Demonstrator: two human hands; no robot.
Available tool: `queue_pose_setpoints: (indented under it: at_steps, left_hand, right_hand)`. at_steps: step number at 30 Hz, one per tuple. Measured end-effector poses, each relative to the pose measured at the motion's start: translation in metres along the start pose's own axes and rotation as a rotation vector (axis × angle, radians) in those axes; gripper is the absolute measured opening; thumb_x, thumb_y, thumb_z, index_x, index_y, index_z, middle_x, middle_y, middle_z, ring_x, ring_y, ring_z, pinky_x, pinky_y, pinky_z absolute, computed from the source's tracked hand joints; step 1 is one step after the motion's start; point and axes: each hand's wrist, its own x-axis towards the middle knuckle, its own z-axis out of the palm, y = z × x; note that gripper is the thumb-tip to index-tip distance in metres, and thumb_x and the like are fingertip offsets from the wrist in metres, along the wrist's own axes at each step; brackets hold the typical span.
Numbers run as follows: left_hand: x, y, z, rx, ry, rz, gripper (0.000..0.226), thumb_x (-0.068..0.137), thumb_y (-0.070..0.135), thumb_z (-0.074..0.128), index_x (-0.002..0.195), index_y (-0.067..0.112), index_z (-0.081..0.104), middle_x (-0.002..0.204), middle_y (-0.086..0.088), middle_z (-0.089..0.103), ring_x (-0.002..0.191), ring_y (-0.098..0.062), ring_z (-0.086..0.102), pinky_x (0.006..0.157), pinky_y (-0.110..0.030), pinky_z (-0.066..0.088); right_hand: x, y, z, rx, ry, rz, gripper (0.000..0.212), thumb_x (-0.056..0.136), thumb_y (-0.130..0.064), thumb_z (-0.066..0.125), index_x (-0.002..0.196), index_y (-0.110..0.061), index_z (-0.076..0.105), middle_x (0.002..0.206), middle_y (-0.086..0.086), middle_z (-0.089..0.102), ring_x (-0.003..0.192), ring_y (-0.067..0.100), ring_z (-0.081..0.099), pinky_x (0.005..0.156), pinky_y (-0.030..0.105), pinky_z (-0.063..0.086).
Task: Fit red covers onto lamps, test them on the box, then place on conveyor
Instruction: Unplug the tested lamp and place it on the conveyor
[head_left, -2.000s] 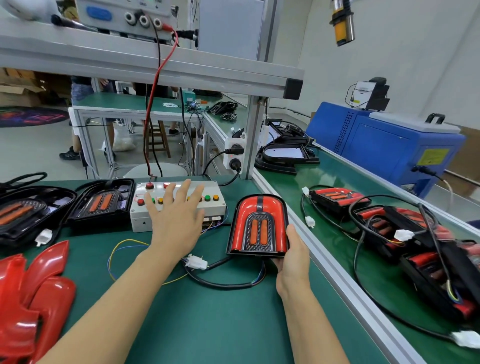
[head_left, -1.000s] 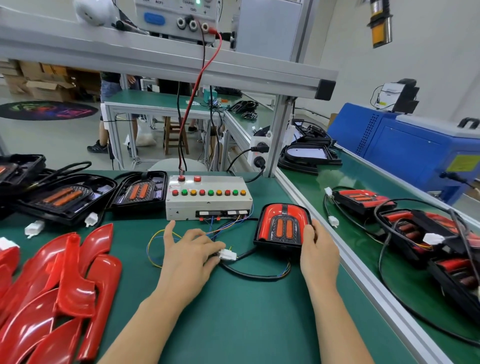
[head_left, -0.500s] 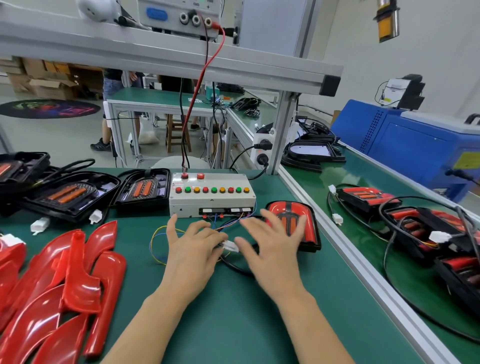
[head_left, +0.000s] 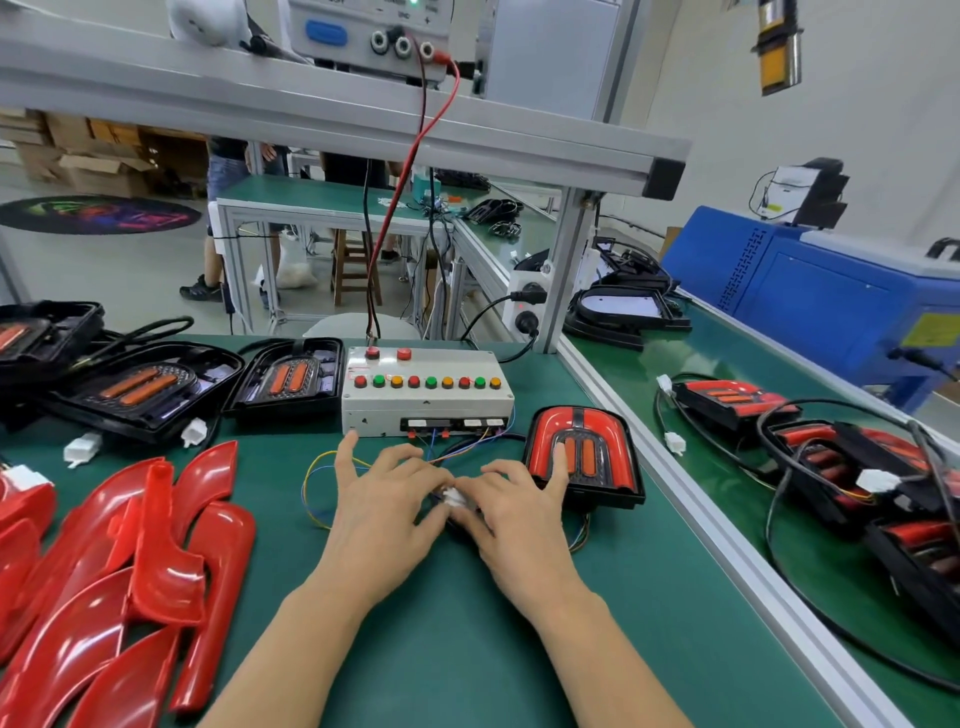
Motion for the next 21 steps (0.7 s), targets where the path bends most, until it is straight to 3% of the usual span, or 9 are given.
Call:
queue_pose_setpoints:
  at_steps: [7,11,15,21]
  left_hand:
    - [0.000,0.010,0.006,0.080,0.049,-0.050,0.012,0.068,0.023,0.056,0.075,0.021,0.066,0.073,0.012,0.065,0.092,-0.019,0.065,0.109,-0.051,0.006]
    - [0.001,0.014,0.011,0.150,0.082,-0.068,0.006,0.073,0.016,0.068,0.075,0.018,0.063,0.073,0.006,0.064,0.086,-0.021,0.064,0.107,-0.052,0.008]
    - [0.001,0.019,0.014,0.218,0.077,-0.080,0.012,0.072,0.010,0.072,0.074,0.014,0.061,0.071,0.002,0.065,0.083,-0.024,0.064,0.106,-0.057,0.014]
    - [0.003,0.005,0.010,0.261,0.121,-0.139,0.022,0.065,-0.009,0.061,0.069,0.013,0.064,0.065,-0.004,0.061,0.077,-0.028,0.065,0.098,-0.068,0.026]
  right_hand:
    - [0.000,-0.001,0.000,-0.004,-0.008,-0.020,0.035,0.100,-0.043,0.040,0.112,-0.026,0.067,0.097,-0.010,0.070,0.113,0.016,0.053,0.108,0.045,-0.028]
    - [0.000,-0.003,0.000,-0.014,0.010,-0.040,0.057,0.093,-0.047,0.019,0.110,-0.024,0.068,0.095,-0.010,0.070,0.112,0.017,0.053,0.108,0.046,-0.027]
    - [0.001,-0.003,0.002,-0.023,-0.022,-0.014,0.037,0.098,-0.037,0.036,0.103,-0.022,0.069,0.090,-0.007,0.070,0.108,0.019,0.056,0.109,0.048,-0.024]
    - [0.000,-0.003,0.007,-0.022,0.029,-0.001,0.018,0.094,-0.037,0.057,0.088,-0.025,0.069,0.080,-0.011,0.066,0.097,0.015,0.060,0.112,0.049,-0.013]
